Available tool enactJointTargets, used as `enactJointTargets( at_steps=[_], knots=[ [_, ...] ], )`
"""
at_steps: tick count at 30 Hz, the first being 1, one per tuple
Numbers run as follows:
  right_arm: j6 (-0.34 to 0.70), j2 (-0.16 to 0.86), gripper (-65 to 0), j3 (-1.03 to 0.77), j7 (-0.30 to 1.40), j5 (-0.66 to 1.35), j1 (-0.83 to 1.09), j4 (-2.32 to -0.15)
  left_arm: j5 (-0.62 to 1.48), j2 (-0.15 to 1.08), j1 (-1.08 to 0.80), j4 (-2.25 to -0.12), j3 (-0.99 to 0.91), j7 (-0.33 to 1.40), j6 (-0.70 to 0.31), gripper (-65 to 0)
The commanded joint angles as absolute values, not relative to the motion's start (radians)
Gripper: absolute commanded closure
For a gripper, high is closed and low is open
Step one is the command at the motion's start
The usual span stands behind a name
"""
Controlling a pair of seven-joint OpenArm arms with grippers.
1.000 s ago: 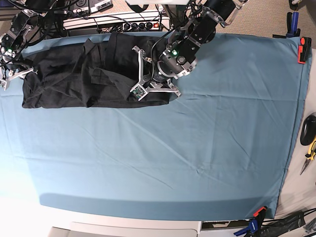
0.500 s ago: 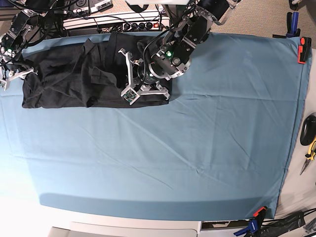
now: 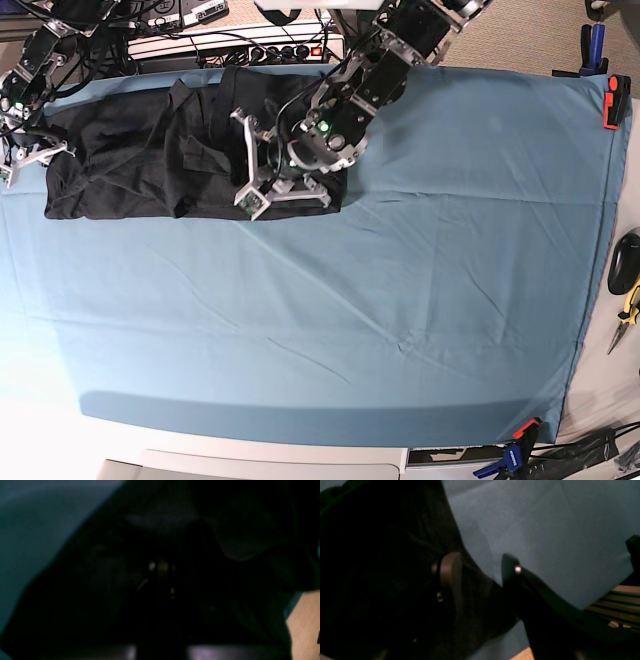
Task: Fold the T-shirt properly
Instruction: 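Hold the folded end down with the left gripper while the right gripper repositions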
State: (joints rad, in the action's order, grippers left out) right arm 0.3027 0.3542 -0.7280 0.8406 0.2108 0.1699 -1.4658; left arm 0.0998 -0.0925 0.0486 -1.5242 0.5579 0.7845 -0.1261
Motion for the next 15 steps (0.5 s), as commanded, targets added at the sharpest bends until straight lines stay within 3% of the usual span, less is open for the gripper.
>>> enactJointTargets(
  at_steps=[1,15],
  knots=[
    [0.299,0.379,-26.2,-0.733,0.819,0.217,0.163,-1.478,0.115,-0.123,0.070,-1.539,0.561,0.763,-0.127,0.0],
    [0.299,0.379,-26.2,-0.733,0.819,0.220,0.163,-1.478,0.123,-0.149,0.084,-1.537,0.567,0.756,-0.131,0.0]
  ],
)
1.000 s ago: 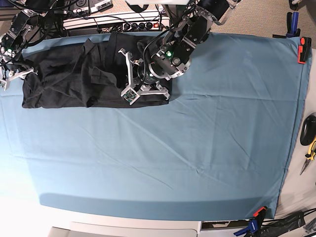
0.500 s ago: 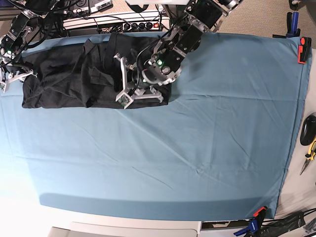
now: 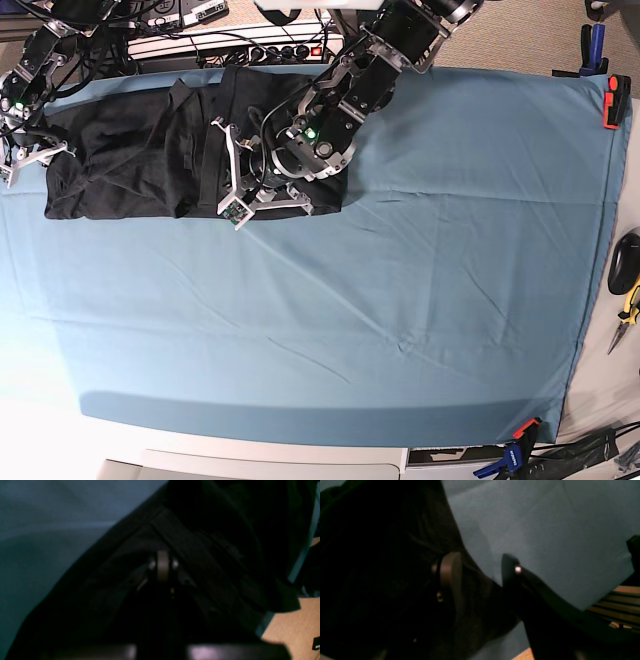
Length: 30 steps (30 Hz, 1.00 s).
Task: Fold the T-shirt properly
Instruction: 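Hold the folded end down with the left gripper while the right gripper repositions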
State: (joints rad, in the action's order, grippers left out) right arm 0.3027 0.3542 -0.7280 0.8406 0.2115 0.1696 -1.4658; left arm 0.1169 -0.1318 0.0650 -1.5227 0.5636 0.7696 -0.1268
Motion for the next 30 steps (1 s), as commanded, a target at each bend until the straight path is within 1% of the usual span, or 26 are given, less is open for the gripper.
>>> enactJointTargets(
  at_steps=[1,7,8,10,11,12,14,16,18,19,20,23,26,30],
  knots=[
    [0.299,0.379,-26.2,-0.733,0.819,0.220,0.163,-1.478,0.110,-0.147,0.085,-1.537,0.567,0.764,-0.131,0.0],
    [0.300,0.380,-26.2,-0.733,0.806,0.216,0.156,-1.478,0.083,-0.147,0.086,-1.537,0.566,0.804,-0.131,0.0],
    [0.302,0.381,-27.6,-0.733,0.808,0.216,0.151,-1.478,0.083,-0.147,0.087,-1.537,0.566,0.809,-0.132,0.0],
    [0.306,0.392,-36.8,-0.733,0.799,0.216,0.139,-1.478,0.083,-0.147,0.086,-1.538,0.566,0.817,-0.160,0.0],
    [0.307,0.402,-40.8,-0.733,0.768,0.210,0.133,-1.478,0.083,-0.147,0.086,-1.538,0.567,0.822,-0.182,-3.7],
    [0.306,0.414,-43.2,-0.733,0.727,0.207,0.130,-1.478,0.083,-0.147,0.086,-1.538,0.567,0.824,-0.193,-7.9],
    [0.286,0.444,-43.6,-0.733,0.651,0.203,0.123,-1.478,0.083,-0.147,0.086,-1.538,0.567,0.831,-0.204,-14.9],
    [0.182,0.472,-43.5,-0.735,0.649,0.168,0.095,-1.478,0.082,-0.146,0.086,-1.538,0.567,0.831,-0.203,-18.3],
    [0.038,0.498,-43.5,-0.735,0.651,0.113,0.058,-1.478,0.083,-0.147,0.086,-1.538,0.567,0.831,-0.203,-18.6],
    [-0.009,0.514,-43.5,-0.735,0.647,0.080,0.037,-1.478,0.083,-0.147,0.086,-1.538,0.567,0.831,-0.203,-18.6],
    [-0.028,0.530,-43.5,-0.735,0.646,0.056,0.015,-1.478,0.083,-0.147,0.086,-1.538,0.567,0.831,-0.203,-18.5],
    [-0.031,0.588,-43.5,-0.735,0.690,0.026,-0.042,-1.478,0.083,-0.147,0.085,-1.538,0.567,0.831,-0.203,-18.5],
    [-0.029,0.647,-43.5,-0.735,0.816,0.044,-0.103,-1.478,0.083,-0.146,0.083,-1.538,0.567,0.832,-0.203,-18.6],
    [0.061,0.699,-43.5,-0.735,0.911,0.174,-0.164,-1.475,0.084,-0.147,0.080,-1.538,0.567,0.839,-0.203,-18.5]
  ],
)
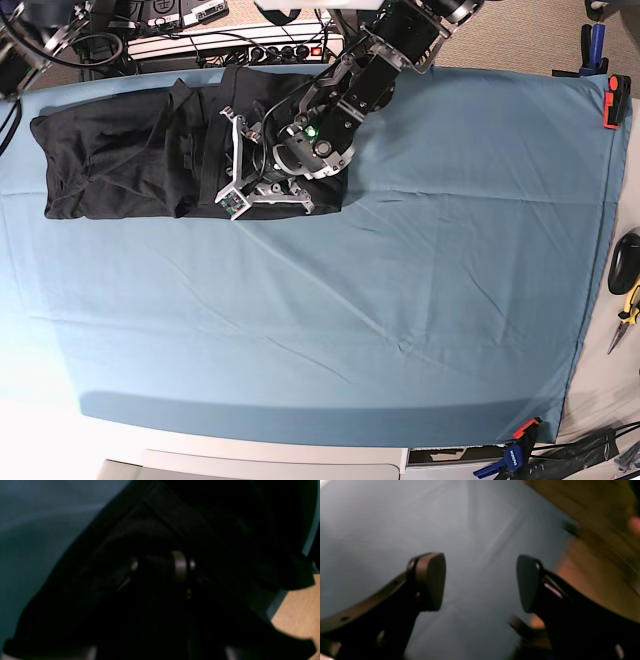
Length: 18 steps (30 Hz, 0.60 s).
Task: Fold the T-shirt properly
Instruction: 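Hold the folded end down with the left gripper while the right gripper repositions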
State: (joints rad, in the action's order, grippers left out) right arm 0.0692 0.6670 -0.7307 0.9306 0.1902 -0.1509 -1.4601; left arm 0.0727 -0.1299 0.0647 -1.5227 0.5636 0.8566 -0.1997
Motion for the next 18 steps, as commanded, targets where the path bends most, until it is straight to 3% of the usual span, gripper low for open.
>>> enactJointTargets(
  at_steps=[1,6,11,15,18],
  knots=[
    [0.079,0.704,-43.5,-0.735,0.922,0.218,-0.174,-1.468,0.086,-0.147,0.080,-1.538,0.567,0.839,-0.203,-18.5],
    [0.262,0.715,-43.5,-0.736,1.021,0.457,-0.263,-1.297,0.108,-0.147,0.080,-1.538,0.567,0.860,-0.204,-18.6],
    [0.466,0.719,-43.5,-0.799,1.226,0.820,-0.374,-1.029,0.109,-0.147,0.080,-1.538,0.567,0.876,-0.204,-18.5],
    [0.554,0.776,-43.5,-0.864,1.396,1.142,-0.399,-0.826,0.109,-0.147,0.080,-1.538,0.567,0.885,-0.208,-18.6],
    [0.601,0.853,-43.5,-0.874,1.396,1.308,-0.393,-0.693,0.109,-0.147,0.080,-1.538,0.567,0.895,-0.208,-18.5]
  ],
)
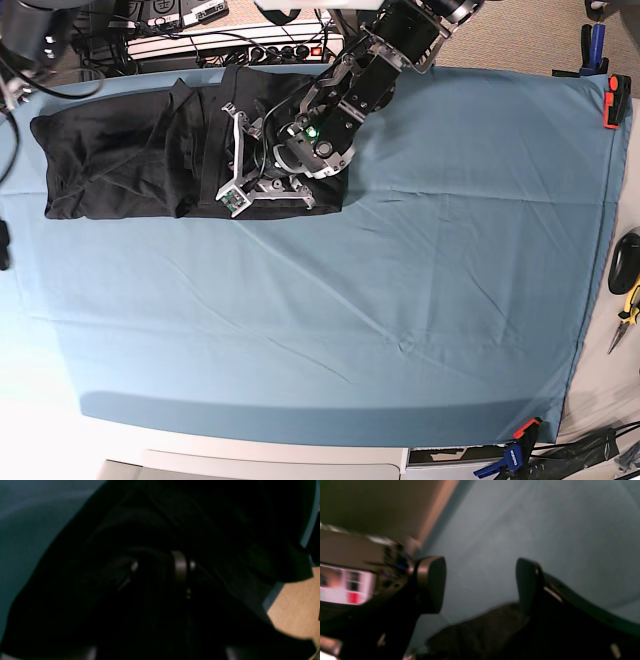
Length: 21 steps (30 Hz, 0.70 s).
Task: Fold the T-shirt properly
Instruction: 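Hold the folded end down with the left gripper while the right gripper repositions, then grasp the sleeve end of the strip with the right gripper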
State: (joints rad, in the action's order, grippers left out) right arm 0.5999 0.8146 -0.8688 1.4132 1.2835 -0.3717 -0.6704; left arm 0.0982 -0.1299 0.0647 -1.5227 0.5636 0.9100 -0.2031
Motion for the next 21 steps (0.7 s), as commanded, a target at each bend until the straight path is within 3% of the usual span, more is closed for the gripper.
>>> enactJointTargets(
  at_steps=[1,6,14,21],
  knots=[
    [0.615,0.881,-43.5,-0.870,1.396,1.363,-0.389,-0.649,0.110,-0.147,0.080,-1.538,0.567,0.895,-0.208,-18.5],
    [0.652,0.963,-43.5,-0.783,1.396,1.484,-0.317,-0.527,0.152,-0.148,0.081,-1.538,0.567,0.894,-0.232,-18.6],
    [0.678,0.918,-43.5,-0.583,1.396,1.484,-0.210,-0.522,0.195,-0.152,0.081,-1.538,0.567,0.899,-0.238,-18.5],
    [0.696,0.906,-43.5,-0.582,1.396,1.248,-0.210,-0.523,0.195,-0.152,0.081,-1.538,0.567,0.902,-0.238,-18.5]
  ],
)
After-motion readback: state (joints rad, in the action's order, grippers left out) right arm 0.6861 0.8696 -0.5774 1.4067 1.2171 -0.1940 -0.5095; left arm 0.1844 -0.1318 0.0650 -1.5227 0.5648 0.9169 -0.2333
